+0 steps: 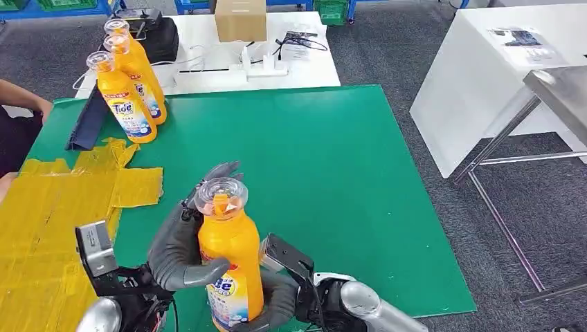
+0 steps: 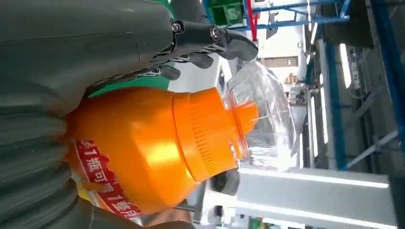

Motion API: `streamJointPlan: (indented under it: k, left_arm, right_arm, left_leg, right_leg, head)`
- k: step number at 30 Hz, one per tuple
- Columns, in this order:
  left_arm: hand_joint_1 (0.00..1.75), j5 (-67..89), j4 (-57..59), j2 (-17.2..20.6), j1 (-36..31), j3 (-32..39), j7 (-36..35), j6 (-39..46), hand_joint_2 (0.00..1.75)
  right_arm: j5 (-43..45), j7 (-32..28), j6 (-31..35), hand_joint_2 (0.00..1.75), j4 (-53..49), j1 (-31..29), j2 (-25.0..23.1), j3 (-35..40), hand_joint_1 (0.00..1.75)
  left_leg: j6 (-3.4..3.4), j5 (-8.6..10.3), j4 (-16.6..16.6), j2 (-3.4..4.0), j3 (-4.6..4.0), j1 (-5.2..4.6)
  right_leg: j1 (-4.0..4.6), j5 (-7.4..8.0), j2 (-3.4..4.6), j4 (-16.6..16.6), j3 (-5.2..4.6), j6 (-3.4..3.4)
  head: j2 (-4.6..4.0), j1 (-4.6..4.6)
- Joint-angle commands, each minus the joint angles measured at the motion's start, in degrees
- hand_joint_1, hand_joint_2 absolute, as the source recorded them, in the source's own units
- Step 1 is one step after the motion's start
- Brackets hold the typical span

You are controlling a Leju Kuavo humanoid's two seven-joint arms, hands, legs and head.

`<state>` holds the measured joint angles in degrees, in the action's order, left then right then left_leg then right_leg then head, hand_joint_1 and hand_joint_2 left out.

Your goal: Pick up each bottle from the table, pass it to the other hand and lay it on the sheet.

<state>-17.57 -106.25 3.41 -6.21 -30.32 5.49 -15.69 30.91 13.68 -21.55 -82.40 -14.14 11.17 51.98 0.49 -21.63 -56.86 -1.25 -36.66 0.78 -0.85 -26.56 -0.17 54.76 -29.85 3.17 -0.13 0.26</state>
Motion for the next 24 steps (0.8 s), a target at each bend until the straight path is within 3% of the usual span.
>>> streamJointPlan:
  k: [1, 5, 14, 15, 18, 24]
  left_arm:
    - [0.0, 0.3, 1.1, 1.8, -1.6, -7.4, -0.3, -1.4, 1.75]
    - [0.0, 0.3, 1.1, 1.8, -1.6, -7.4, -0.3, -1.4, 1.75]
    - [0.0, 6.1, 4.4, 6.0, -4.4, -12.2, 0.2, -7.7, 1.75]
    - [1.75, 7.2, 4.8, 6.4, -4.6, -12.5, 0.8, -8.1, 1.75]
    - [1.75, 12.1, 7.1, 11.0, -8.8, -17.0, 2.9, -12.7, 1.75]
    - [1.75, 6.0, 15.7, 19.8, -18.6, -24.3, 2.9, -24.1, 1.75]
  right_arm:
    - [-0.3, 1.0, 0.0, 1.75, 4.3, -4.9, -1.1, 6.1, 1.75]
    - [-0.3, 1.0, 0.0, 1.75, 4.3, -4.9, -1.1, 6.1, 1.75]
    - [0.6, 0.6, -0.7, 1.75, 5.1, -7.6, -0.8, 8.8, 1.75]
    - [0.9, 0.4, -0.7, 1.75, 5.2, -7.8, -0.7, 9.0, 1.75]
    - [1.9, 0.1, -2.2, 1.75, 6.1, -9.0, -0.4, 10.4, 1.75]
    - [3.6, -0.3, -6.3, 1.75, 11.0, -12.9, -2.3, 13.9, 1.75]
  left_leg:
    - [0.0, -0.01, 0.0, 0.15, 0.05, -0.01]
    - [0.0, -0.02, 0.0, 0.14, 0.06, 0.0]
    - [0.0, -0.06, 0.0, 0.25, 0.15, -0.01]
    - [0.0, -0.01, 0.0, 0.17, 0.1, -0.03]
    - [0.0, -0.01, 0.0, 0.15, 0.1, -0.03]
    - [-0.02, 0.02, 0.1, 0.17, 0.14, -0.04]
  right_leg:
    - [0.01, 0.01, 0.1, 0.0, 0.0, -0.07]
    - [0.02, 0.0, 0.08, 0.0, 0.01, -0.08]
    - [0.02, -0.01, 0.17, 0.0, 0.09, -0.13]
    - [-0.01, 0.0, 0.1, 0.0, 0.03, -0.09]
    - [-0.01, 0.0, 0.08, 0.0, 0.04, -0.1]
    - [-0.01, 0.04, 0.13, 0.0, 0.06, -0.11]
  head:
    - [0.0, 0.0]
    - [0.0, 0.0]
    - [0.0, 0.0]
    - [0.0, 0.0]
    - [0.0, 0.0]
    - [0.0, 0.0]
